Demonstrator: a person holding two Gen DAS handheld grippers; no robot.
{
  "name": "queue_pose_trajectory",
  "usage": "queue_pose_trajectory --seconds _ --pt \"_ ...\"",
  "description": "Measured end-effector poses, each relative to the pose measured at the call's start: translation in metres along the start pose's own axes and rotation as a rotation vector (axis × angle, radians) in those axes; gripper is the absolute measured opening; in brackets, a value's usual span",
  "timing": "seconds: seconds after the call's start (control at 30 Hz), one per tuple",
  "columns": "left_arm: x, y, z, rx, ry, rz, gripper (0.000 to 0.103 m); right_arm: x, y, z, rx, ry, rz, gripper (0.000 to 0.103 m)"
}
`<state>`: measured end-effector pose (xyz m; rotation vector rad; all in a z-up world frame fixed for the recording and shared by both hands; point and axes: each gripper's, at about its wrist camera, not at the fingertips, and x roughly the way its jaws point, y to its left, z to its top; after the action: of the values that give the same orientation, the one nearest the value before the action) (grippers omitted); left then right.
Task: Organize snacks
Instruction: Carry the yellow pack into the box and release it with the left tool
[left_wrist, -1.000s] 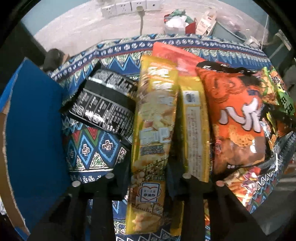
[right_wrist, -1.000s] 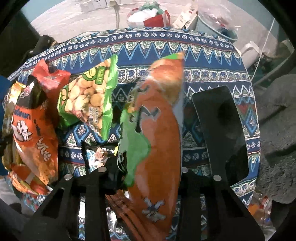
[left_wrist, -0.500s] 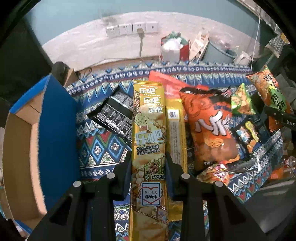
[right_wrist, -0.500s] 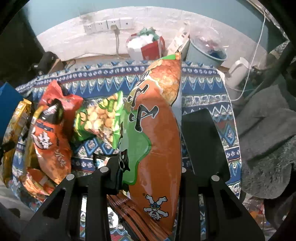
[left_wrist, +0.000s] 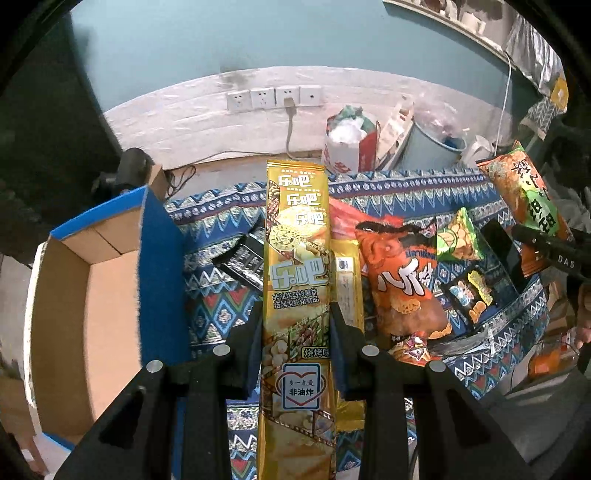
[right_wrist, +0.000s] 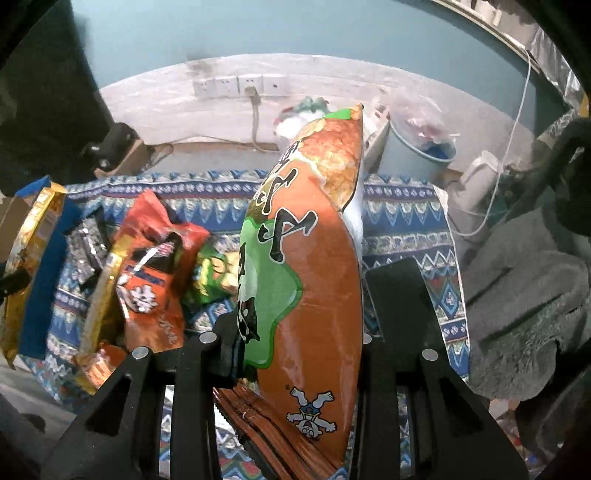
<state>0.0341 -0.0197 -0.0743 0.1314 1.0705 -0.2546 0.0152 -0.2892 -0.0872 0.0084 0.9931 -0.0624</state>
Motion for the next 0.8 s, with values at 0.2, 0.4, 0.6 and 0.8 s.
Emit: queue_pose_trajectory --seconds 0.2,0.4,0.6,0.8 --pt "-0.016 0.014 0.001 -0.028 -0.039 0.019 0.032 -0.01 0.028 0.011 -0.045 -0.029 0.047 0.032" --pt "-0.026 0.035 -0.001 -0.066 -0.064 0.036 0.032 -0.01 0.061 0.022 -0.09 -0.037 0.097 0.032" --pt "-0.037 0.06 -0.004 -0.117 -0.092 0.051 0.032 -0.01 0.097 0.035 -0.14 -0.043 0.15 0.032" --pt "-0.042 0.089 -0.009 -0.172 -0.108 0.075 0.032 -0.011 0.139 0.048 -0.19 -0.048 0.209 0.032"
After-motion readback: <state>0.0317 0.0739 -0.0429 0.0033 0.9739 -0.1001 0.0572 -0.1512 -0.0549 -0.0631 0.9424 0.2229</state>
